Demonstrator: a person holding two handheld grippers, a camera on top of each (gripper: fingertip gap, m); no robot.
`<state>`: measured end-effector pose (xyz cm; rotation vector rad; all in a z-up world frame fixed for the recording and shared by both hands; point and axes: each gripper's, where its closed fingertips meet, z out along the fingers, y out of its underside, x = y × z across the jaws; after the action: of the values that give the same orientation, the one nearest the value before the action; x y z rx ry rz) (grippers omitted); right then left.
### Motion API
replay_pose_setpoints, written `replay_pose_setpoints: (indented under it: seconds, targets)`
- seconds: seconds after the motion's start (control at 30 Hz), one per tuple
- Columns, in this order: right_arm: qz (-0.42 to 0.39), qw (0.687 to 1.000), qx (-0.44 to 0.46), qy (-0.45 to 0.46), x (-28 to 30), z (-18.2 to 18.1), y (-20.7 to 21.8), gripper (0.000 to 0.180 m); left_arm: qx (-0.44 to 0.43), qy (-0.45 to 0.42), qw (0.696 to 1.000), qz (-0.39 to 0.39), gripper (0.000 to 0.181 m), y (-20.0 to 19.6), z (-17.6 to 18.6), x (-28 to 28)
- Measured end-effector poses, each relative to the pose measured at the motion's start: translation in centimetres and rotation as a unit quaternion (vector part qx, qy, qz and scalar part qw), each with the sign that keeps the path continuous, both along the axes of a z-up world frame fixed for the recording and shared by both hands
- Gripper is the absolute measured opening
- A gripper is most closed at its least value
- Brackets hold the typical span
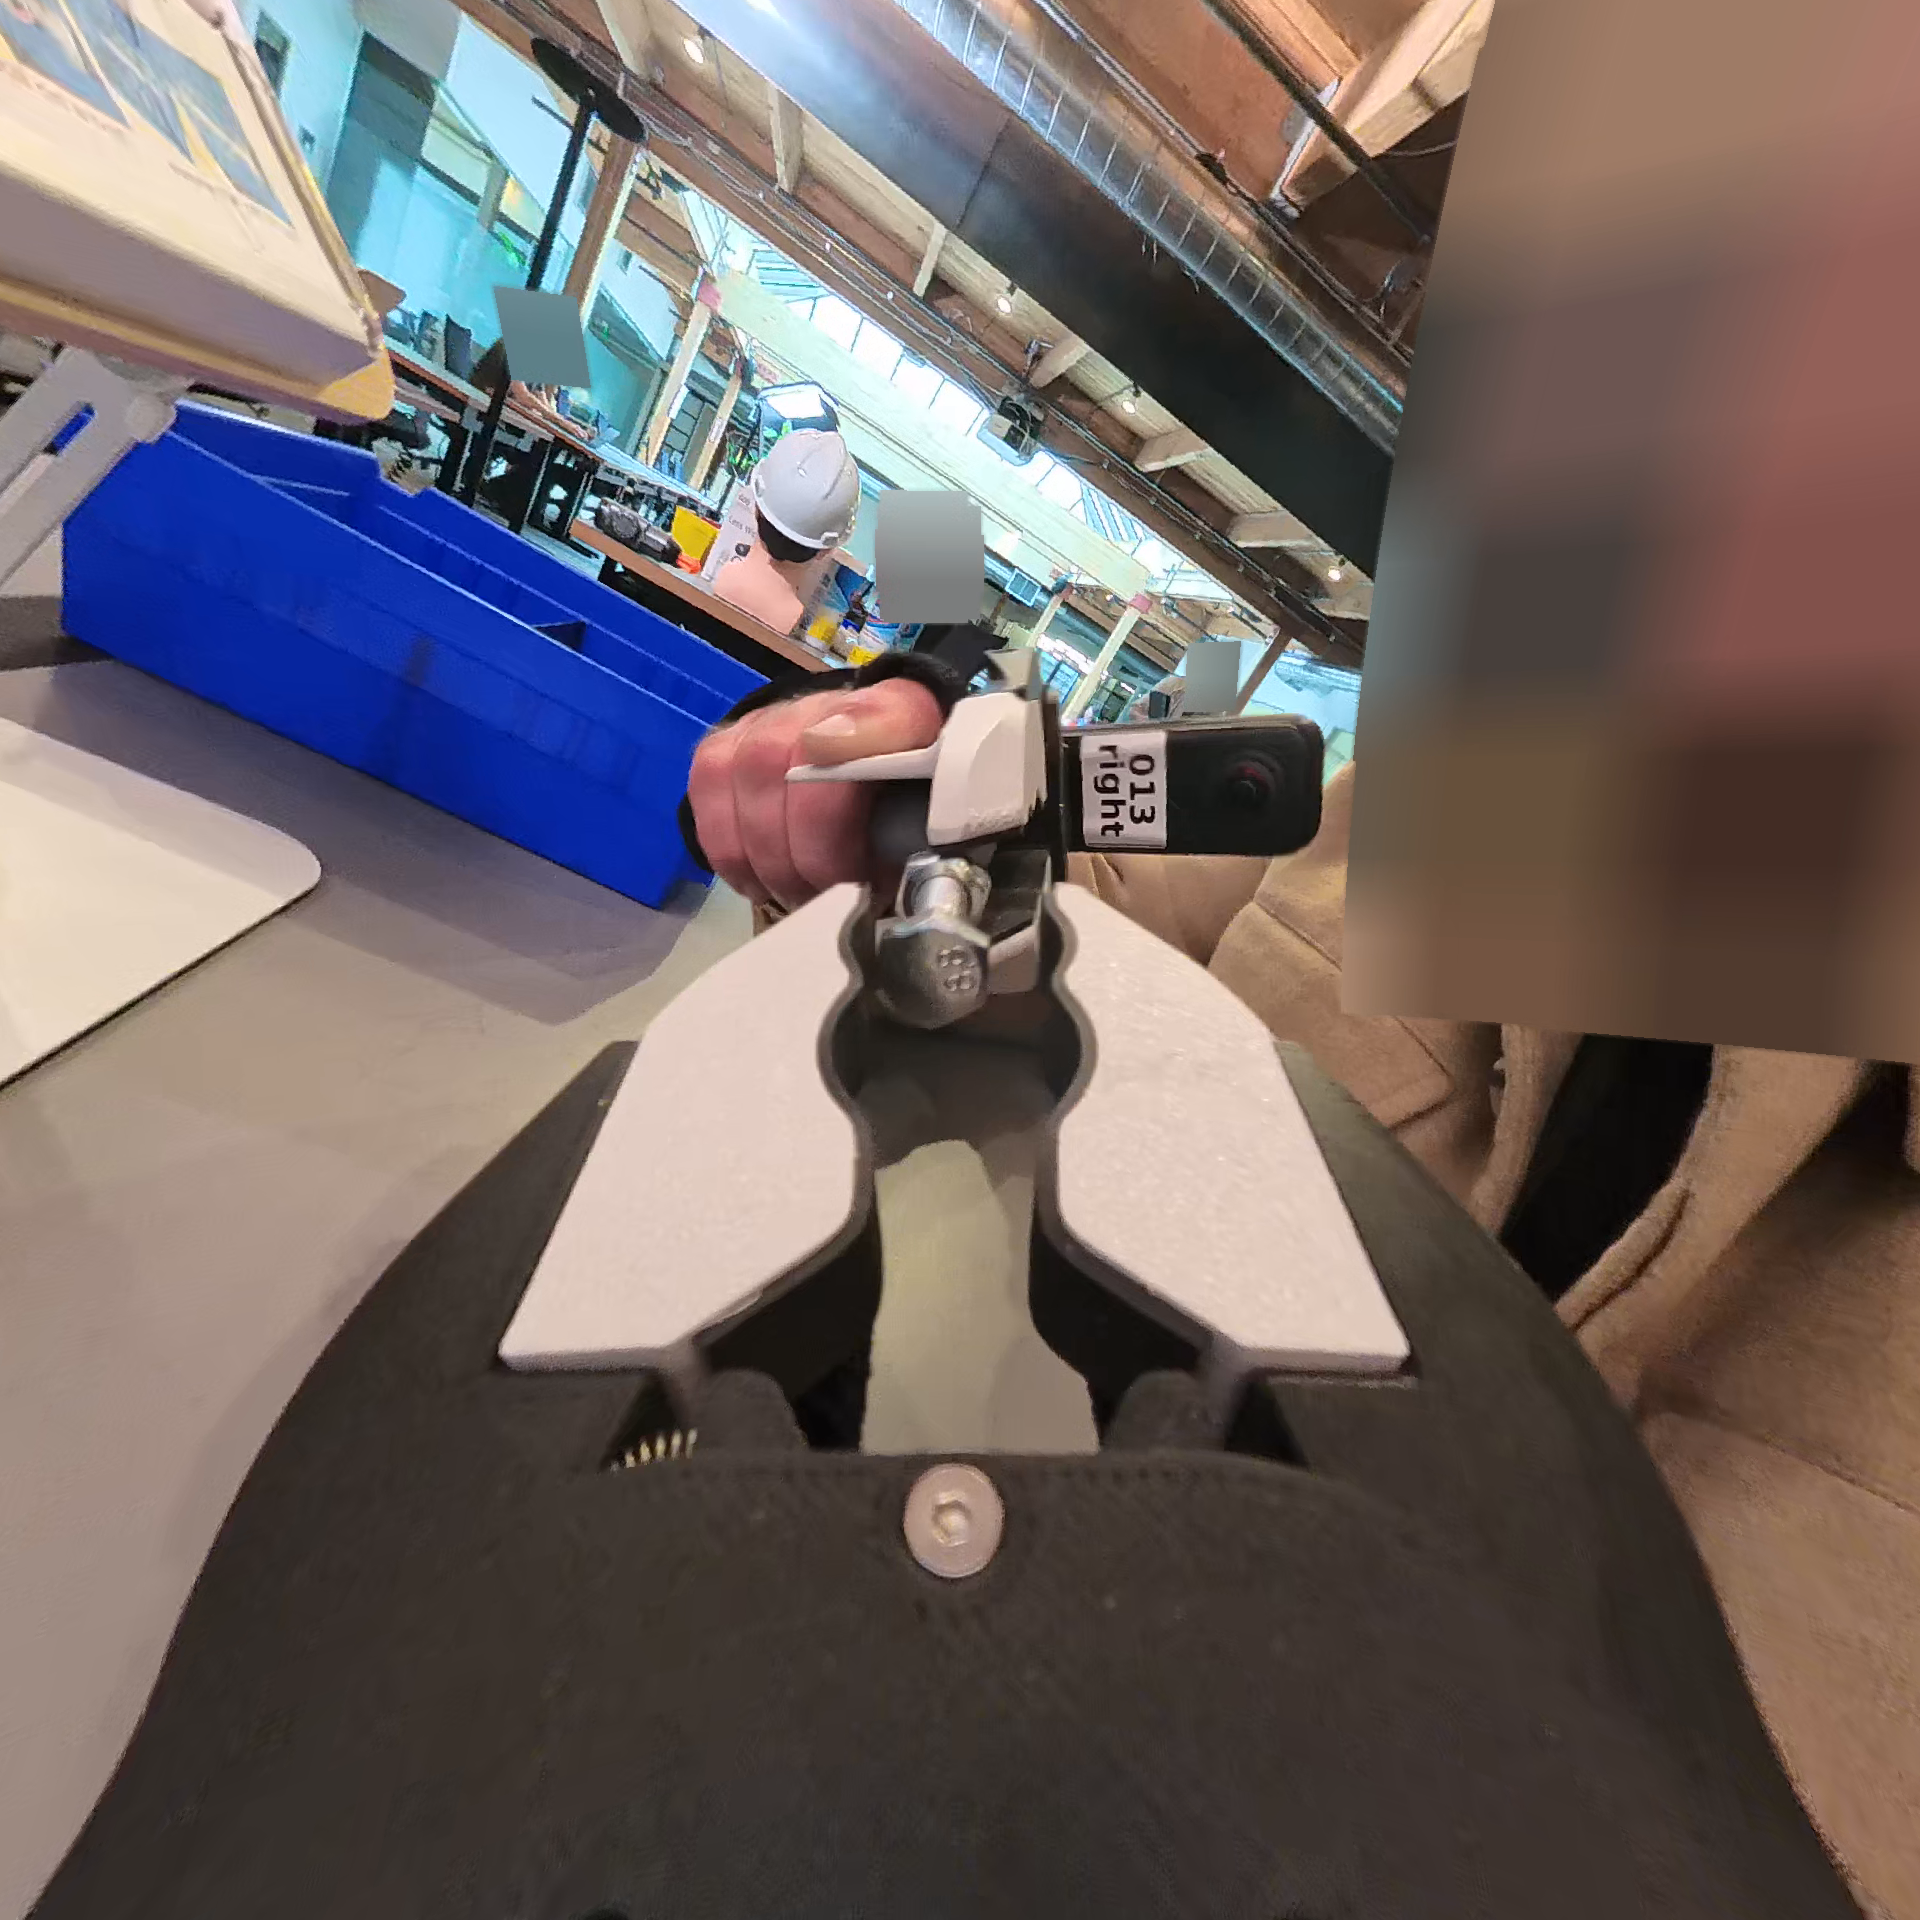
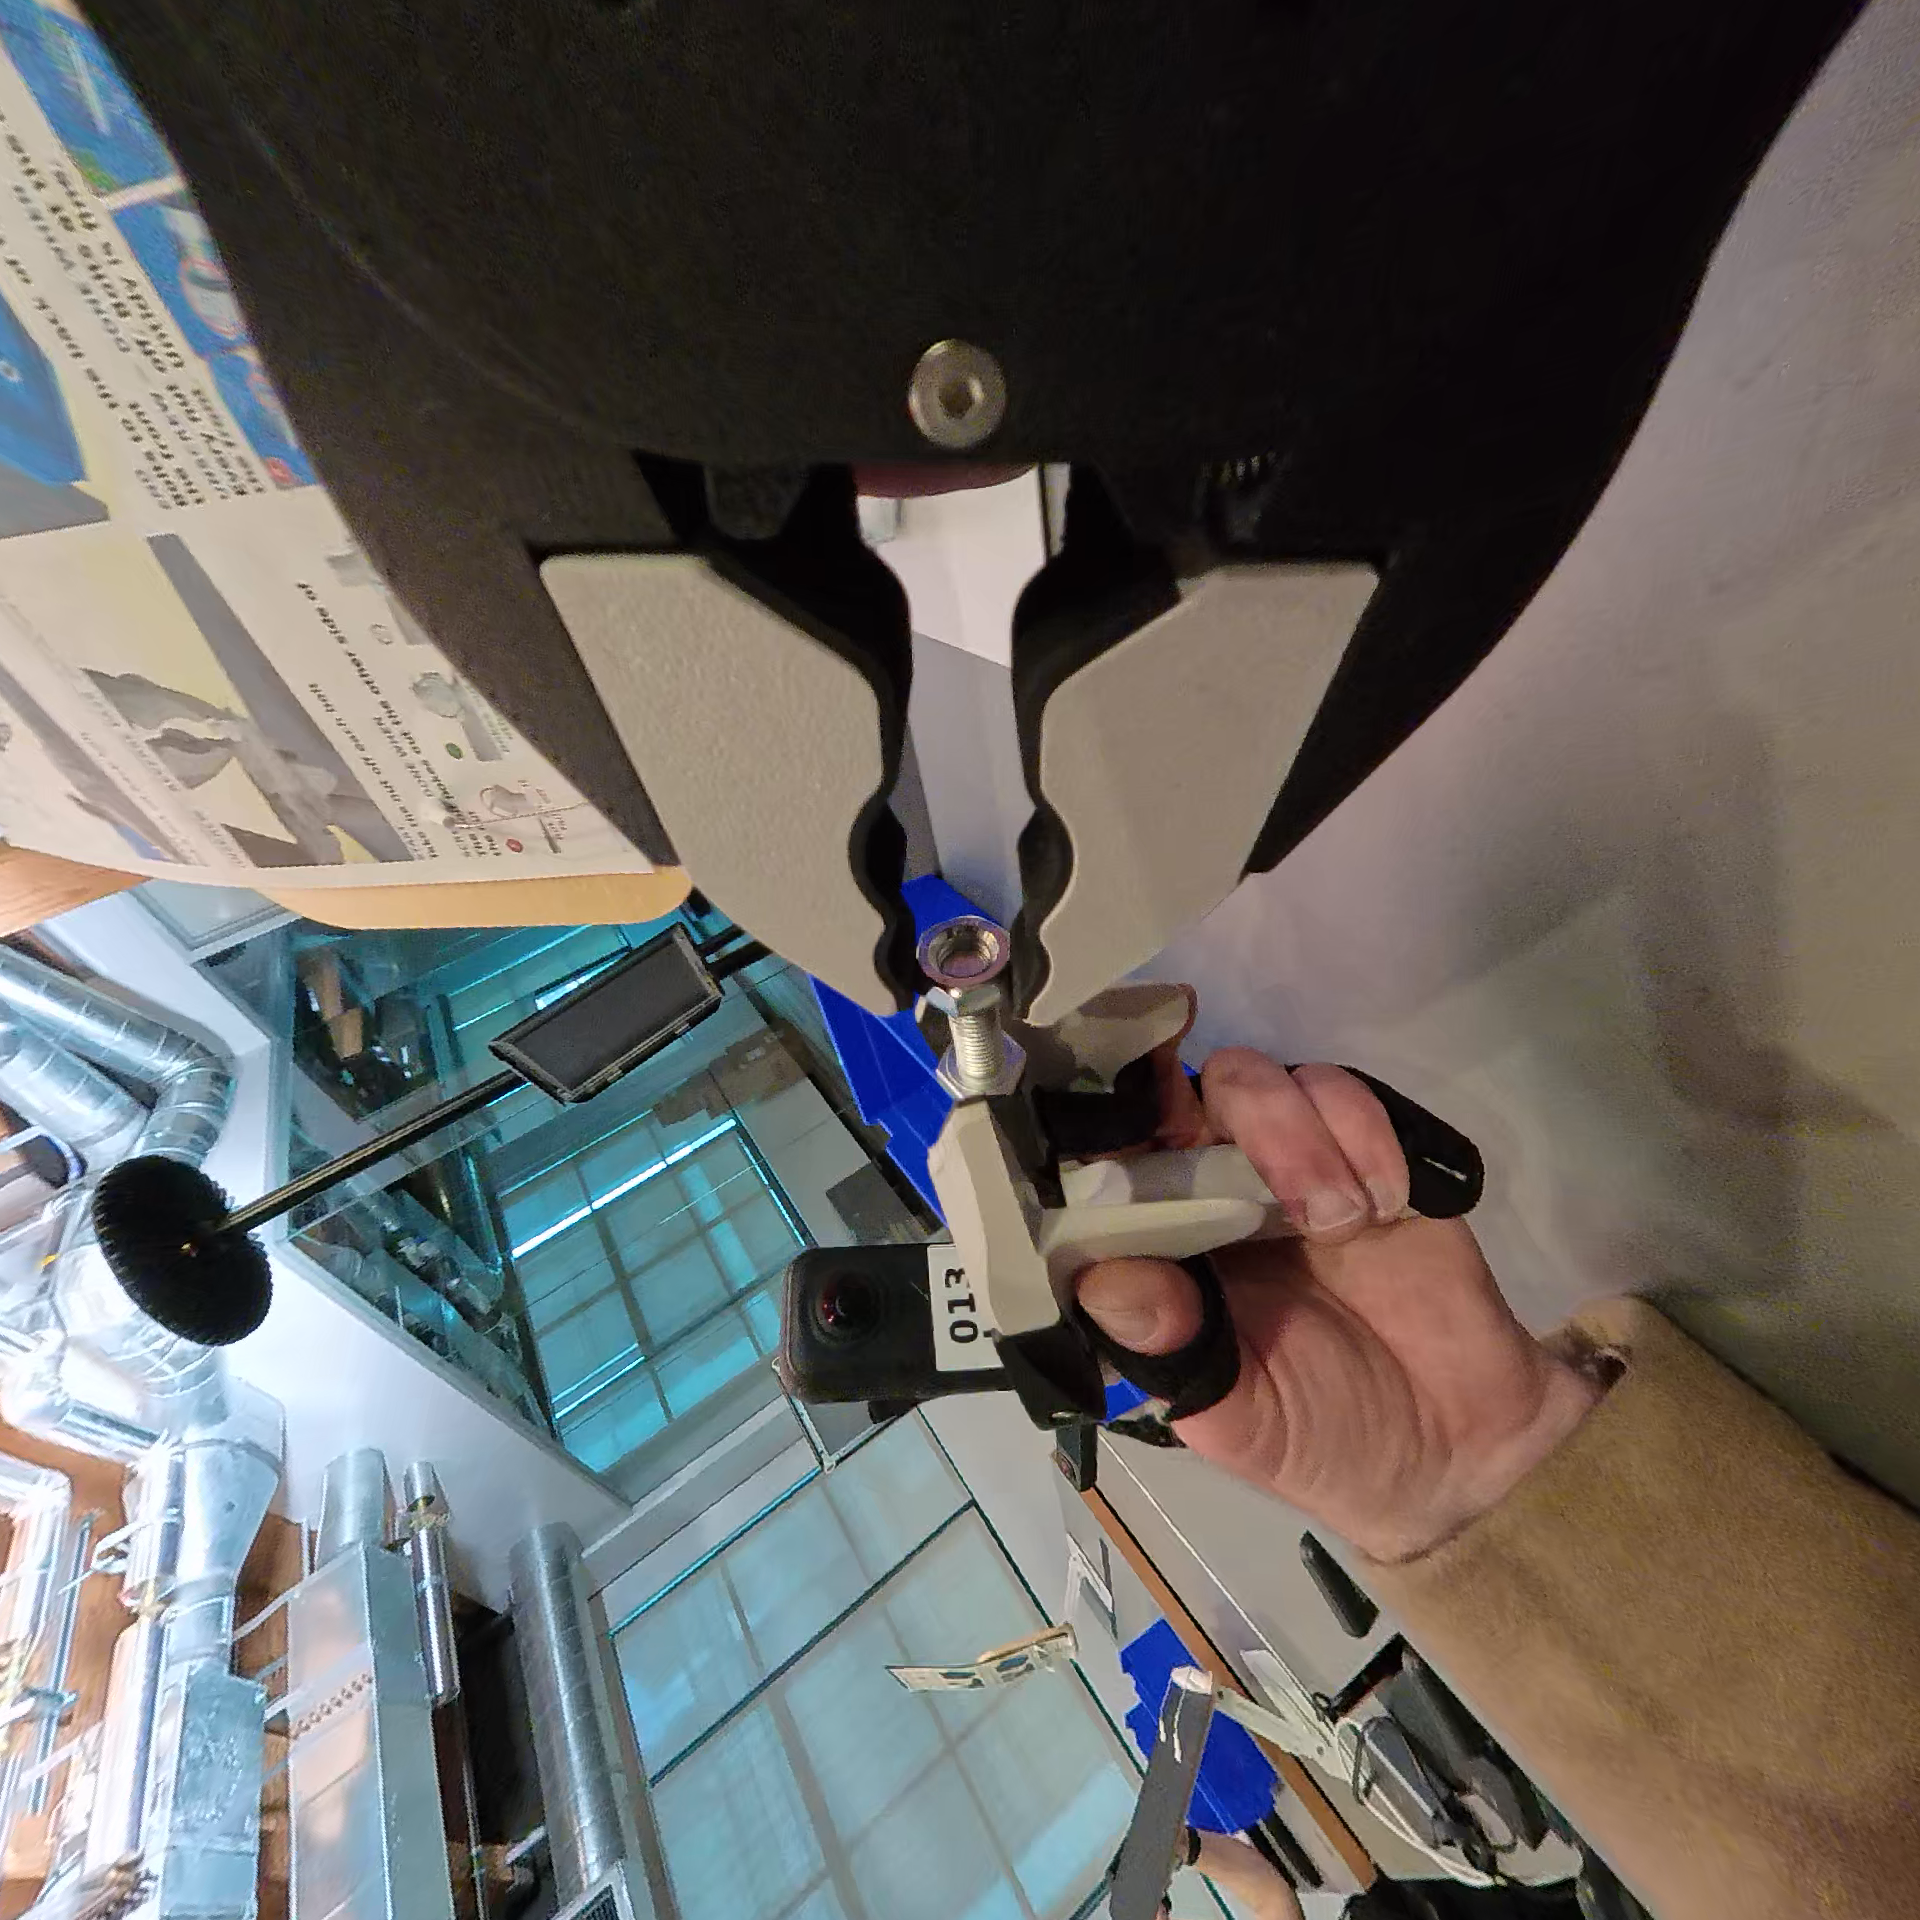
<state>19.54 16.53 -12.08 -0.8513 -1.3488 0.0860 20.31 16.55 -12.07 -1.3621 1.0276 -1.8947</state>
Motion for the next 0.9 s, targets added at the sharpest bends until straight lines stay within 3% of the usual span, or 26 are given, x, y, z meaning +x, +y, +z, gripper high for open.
replay_pose_setpoints:
  seconds: [0.17,0.27,0.53,0.63,0.9]
  targets:
    - [0.019,0.997,-0.061,0.032,0.1,0.1,0.1,0.017,0.041,0.014,0.999,0.021,0.047,0.1,-0.2,0.3]
    - [0.055,0.983,-0.158,0.072,0.1,0.3,0.1,0.017,0.098,0.024,0.993,0.055,0.05,0.4,-0.2,0.2]
    - [0.156,0.883,-0.403,0.183,0.8,0.7,0.3,0.017,0.303,0.078,0.939,0.146,0.037,0.7,-0.4,0.0]
    - [0.17,0.862,-0.437,0.192,1.0,0.5,0.5,0.017,0.343,0.093,0.921,0.162,0.033,0.7,-0.6,0.1]
    - [0.204,0.817,-0.496,0.211,0.9,0.5,0.3,0.017,0.375,0.079,0.908,0.171,0.019,0.1,0.1,0.0]
